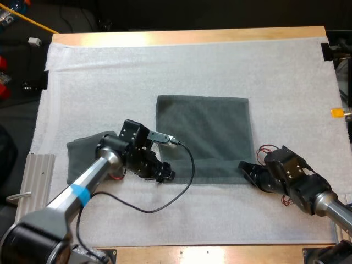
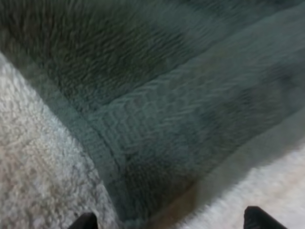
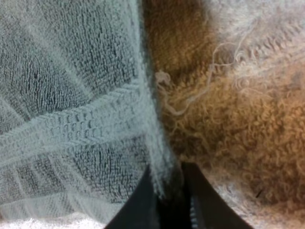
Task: Pick towel from pile, fold and stack
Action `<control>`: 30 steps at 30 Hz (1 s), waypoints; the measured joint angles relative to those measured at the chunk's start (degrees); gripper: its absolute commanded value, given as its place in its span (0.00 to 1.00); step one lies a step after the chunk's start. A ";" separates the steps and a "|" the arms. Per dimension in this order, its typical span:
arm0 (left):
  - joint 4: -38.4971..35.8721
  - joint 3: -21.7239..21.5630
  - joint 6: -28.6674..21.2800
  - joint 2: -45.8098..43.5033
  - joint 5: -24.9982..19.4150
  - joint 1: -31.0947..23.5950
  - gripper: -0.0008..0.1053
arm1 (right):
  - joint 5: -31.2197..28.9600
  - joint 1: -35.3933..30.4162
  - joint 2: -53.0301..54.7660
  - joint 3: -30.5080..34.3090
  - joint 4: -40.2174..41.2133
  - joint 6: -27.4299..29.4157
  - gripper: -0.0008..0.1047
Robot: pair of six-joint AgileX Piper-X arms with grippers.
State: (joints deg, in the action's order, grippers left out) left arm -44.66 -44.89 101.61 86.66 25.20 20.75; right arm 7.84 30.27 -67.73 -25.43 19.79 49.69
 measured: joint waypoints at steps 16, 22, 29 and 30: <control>3.11 -0.50 0.00 6.00 9.16 -0.39 0.53 | 0.00 0.00 0.00 0.00 0.07 0.00 0.01; 3.46 -0.26 0.00 6.83 9.48 -0.45 0.18 | 0.00 0.00 0.00 0.00 0.14 0.00 0.01; 1.43 -0.05 0.09 5.15 9.71 -0.26 0.01 | 0.34 0.00 0.66 -0.10 1.49 2.21 0.01; 0.78 -0.06 -0.04 3.99 9.68 -0.11 0.01 | 0.33 0.00 1.22 -0.33 2.84 2.30 0.01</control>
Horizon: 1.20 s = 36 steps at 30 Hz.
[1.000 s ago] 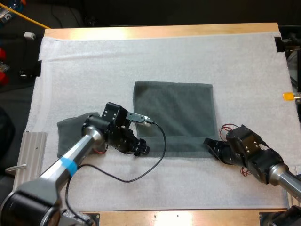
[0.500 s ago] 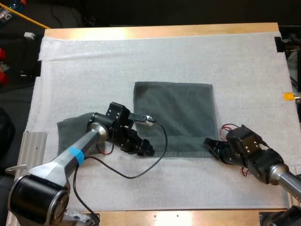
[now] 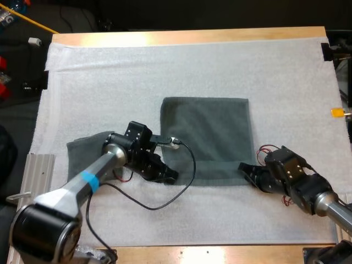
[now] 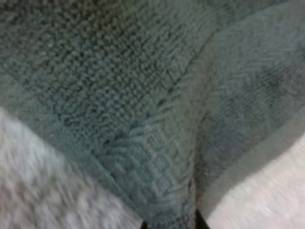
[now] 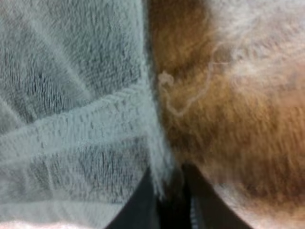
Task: Pick towel from pile, fold and stack
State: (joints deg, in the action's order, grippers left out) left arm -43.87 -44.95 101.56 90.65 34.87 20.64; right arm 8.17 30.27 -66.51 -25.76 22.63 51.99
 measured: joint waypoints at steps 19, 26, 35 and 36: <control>-22.65 0.00 -3.51 -20.23 2.89 14.39 0.01 | 0.20 12.13 21.79 -5.53 28.34 0.54 0.01; -19.18 0.00 -0.56 -20.23 2.89 12.02 0.01 | -5.76 15.00 20.91 -5.53 25.80 -4.89 0.01; -6.76 0.00 9.34 -20.23 7.52 -2.43 0.01 | -6.94 9.31 10.81 -5.53 10.20 -8.02 0.01; -5.91 0.00 9.62 -20.23 8.44 -3.80 0.01 | -6.46 8.27 9.60 -5.53 8.66 -9.19 0.01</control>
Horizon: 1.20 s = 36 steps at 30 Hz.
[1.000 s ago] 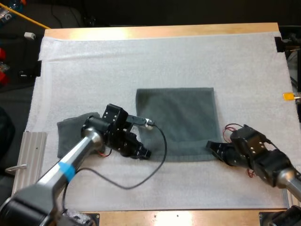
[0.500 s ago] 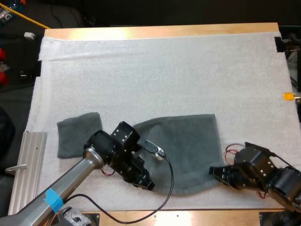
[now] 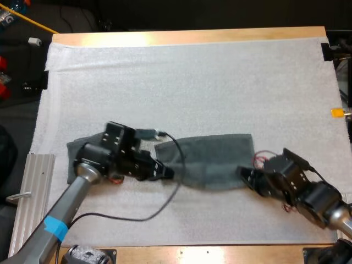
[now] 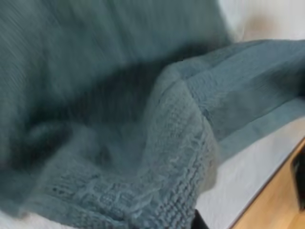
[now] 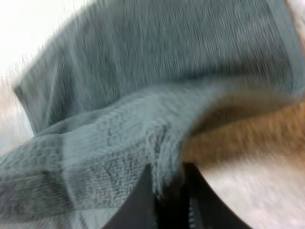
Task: Pick towel from pile, fold and stack
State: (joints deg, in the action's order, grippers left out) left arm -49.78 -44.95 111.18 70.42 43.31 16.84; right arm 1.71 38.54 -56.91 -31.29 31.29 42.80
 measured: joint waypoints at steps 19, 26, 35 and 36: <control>5.14 0.00 0.62 14.34 3.46 -4.18 0.01 | 4.97 -6.73 -12.33 0.00 -10.67 -5.52 0.01; 7.85 0.00 0.62 18.93 3.52 -4.18 0.01 | 3.52 -6.73 -14.47 0.00 -13.88 -5.63 0.01; 10.45 0.00 1.27 22.64 3.60 -4.18 0.36 | 3.61 -6.73 -20.05 0.00 -18.24 -5.95 0.45; 10.91 0.00 1.47 22.88 3.63 -4.18 0.44 | 3.78 -6.73 -20.32 0.00 -19.53 -6.00 0.53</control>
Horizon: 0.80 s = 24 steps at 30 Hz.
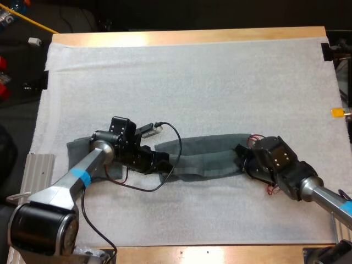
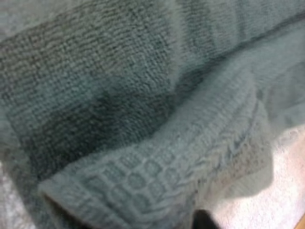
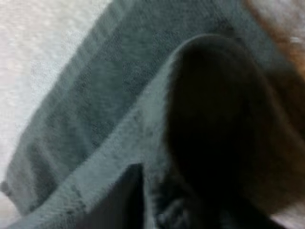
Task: Pick towel from pile, fold and stack
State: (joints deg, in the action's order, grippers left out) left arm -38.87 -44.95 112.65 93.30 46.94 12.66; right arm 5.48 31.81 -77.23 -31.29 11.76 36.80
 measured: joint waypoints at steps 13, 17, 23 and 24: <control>11.01 0.05 9.09 0.16 4.23 0.00 0.56 | 0.68 -3.83 -1.92 0.00 -13.75 -4.16 0.54; 13.62 0.05 12.21 0.16 6.29 0.00 0.56 | 2.34 -6.29 -1.92 0.00 -15.62 -5.15 0.54; 16.80 0.05 16.91 0.16 11.72 0.00 0.56 | 4.13 -7.55 -1.92 0.00 -22.24 -6.34 0.54; 16.97 0.05 17.73 0.16 12.97 0.00 0.56 | 4.17 -7.55 -1.92 0.00 -22.96 -6.81 0.54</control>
State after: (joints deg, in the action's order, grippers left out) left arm -21.90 -44.90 130.38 93.46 59.91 12.66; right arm 9.65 24.25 -79.16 -31.29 -11.19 29.99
